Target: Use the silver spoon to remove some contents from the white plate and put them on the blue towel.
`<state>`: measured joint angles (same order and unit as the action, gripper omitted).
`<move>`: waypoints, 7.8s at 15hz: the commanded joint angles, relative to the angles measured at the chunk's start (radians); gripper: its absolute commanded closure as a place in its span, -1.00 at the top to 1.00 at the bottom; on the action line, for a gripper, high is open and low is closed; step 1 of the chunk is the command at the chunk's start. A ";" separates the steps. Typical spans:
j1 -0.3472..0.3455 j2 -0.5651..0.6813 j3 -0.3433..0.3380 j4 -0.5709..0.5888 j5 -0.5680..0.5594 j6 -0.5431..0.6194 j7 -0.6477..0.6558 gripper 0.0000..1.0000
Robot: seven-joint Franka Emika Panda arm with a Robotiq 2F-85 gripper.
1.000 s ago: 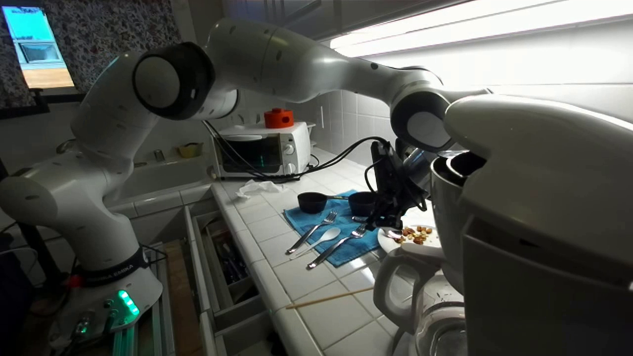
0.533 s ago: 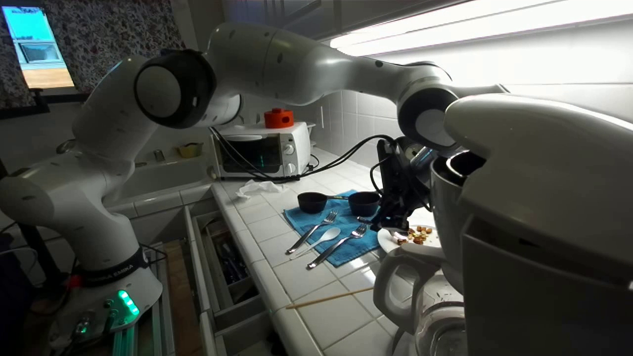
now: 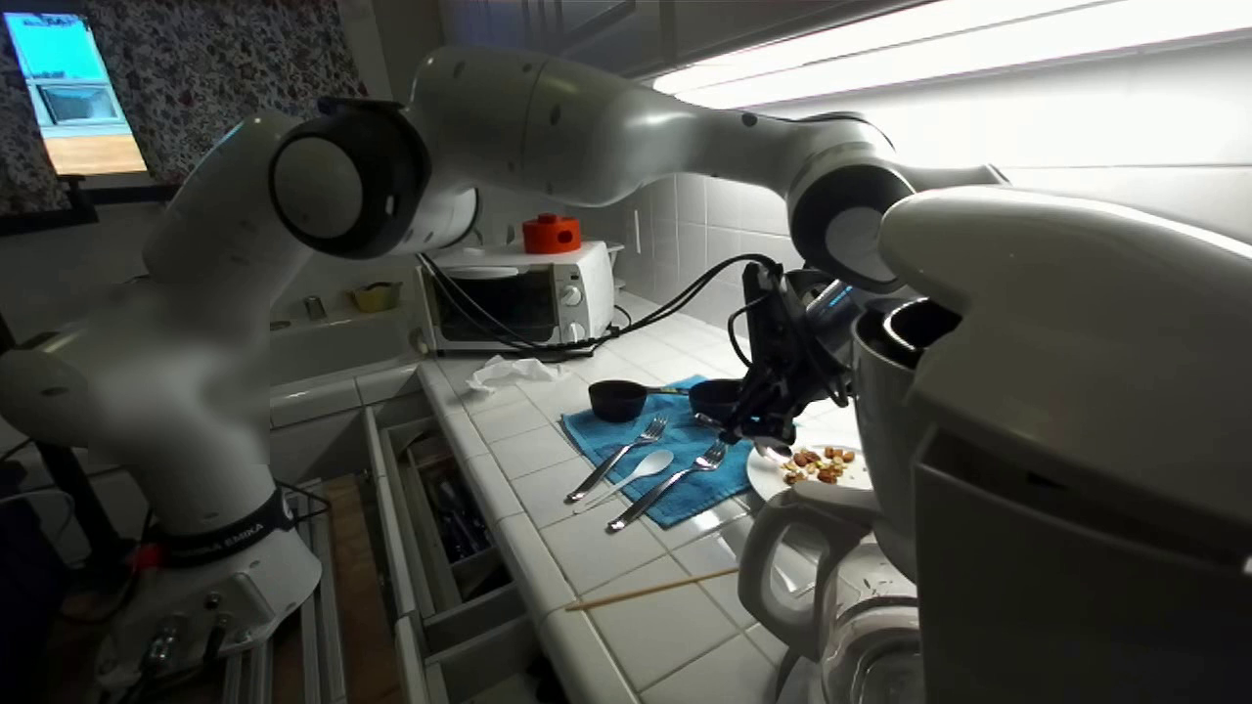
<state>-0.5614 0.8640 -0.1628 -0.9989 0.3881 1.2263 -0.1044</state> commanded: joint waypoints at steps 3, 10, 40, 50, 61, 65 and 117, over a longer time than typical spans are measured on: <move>0.000 0.058 -0.003 0.051 -0.004 -0.031 0.036 -0.87; -0.028 0.098 0.015 0.110 -0.010 -0.045 0.075 -0.87; 0.064 -0.202 -0.005 -0.255 0.006 0.223 0.037 -0.06; 0.109 -0.429 -0.026 -0.604 -0.006 0.354 0.009 1.00; 0.160 -0.513 -0.044 -0.893 -0.004 0.829 -0.087 1.00; 0.157 -0.513 -0.037 -0.925 0.003 0.901 -0.107 0.44; 0.135 -0.468 -0.048 -0.866 0.060 0.903 -0.087 0.31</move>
<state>-0.4173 0.3826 -0.2212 -1.8812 0.4173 2.1215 -0.1973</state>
